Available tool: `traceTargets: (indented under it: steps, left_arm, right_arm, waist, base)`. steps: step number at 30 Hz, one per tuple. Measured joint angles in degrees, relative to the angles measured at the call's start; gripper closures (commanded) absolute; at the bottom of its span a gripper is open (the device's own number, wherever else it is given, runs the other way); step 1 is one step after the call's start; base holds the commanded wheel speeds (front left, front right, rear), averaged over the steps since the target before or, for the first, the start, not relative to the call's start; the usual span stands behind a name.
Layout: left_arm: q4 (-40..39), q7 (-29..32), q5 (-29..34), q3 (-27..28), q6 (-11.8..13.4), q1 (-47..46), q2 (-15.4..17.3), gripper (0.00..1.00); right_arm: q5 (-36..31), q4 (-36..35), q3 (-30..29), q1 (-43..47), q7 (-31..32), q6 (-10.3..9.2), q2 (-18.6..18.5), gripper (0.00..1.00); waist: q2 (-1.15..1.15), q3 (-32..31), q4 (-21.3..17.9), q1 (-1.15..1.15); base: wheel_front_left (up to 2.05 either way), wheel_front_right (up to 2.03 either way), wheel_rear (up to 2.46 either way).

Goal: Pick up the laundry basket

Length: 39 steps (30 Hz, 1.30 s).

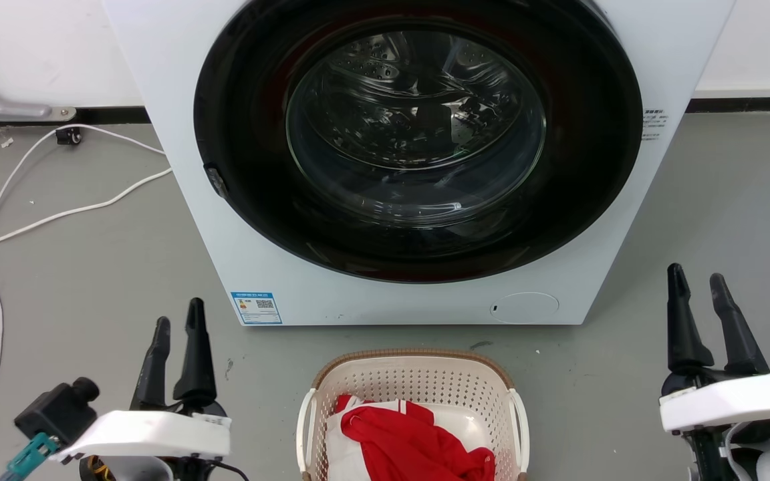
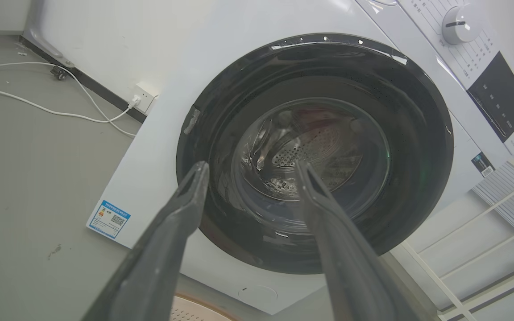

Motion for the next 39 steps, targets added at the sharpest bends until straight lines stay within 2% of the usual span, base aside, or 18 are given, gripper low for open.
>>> traceTargets:
  steps: [3, 12, 25, 30, 39]
  left_arm:
    - [-0.3, -0.5, 3.7, -1.2, -0.8, 0.2, 0.0, 0.00]
    - [-1.1, -1.8, 14.2, -5.0, -1.0, 0.7, 0.5, 0.00]
    - [0.9, -4.2, 24.0, -12.3, 2.6, 1.4, 4.0, 0.00]
    - [2.4, -4.8, 26.8, -14.8, 3.0, 1.5, 5.1, 0.00]
    - [3.4, -5.9, 31.1, -16.9, 5.4, 1.5, 6.3, 0.00]
  right_arm:
    - [-3.0, 0.0, 0.7, 0.2, -0.5, 0.01, 0.0, 0.00]
    - [-11.9, 1.2, 1.8, 0.9, -1.9, 0.01, 0.0, 0.00]
    - [-18.8, 6.4, 2.1, 1.7, -4.1, 0.01, 0.0, 0.00]
    - [-21.5, 6.4, 2.2, 1.7, -4.8, 0.02, 0.0, 0.00]
    - [-25.8, 5.8, 2.4, 1.7, -6.0, 0.02, 0.0, 0.00]
  waist:
    - [0.00, 0.0, -0.1, 0.00]
    - [0.00, 0.0, -0.1, 0.00]
    - [0.00, 0.2, -0.3, 0.00]
    - [0.00, 0.2, -0.5, 0.00]
    - [0.00, 0.2, -0.8, 0.00]
  base:
    - [0.00, 0.00, 0.00]
    - [0.00, 0.00, 0.00]
    - [0.00, 0.00, 0.00]
    - [0.00, 0.00, 0.00]
    - [0.00, 0.00, 0.00]
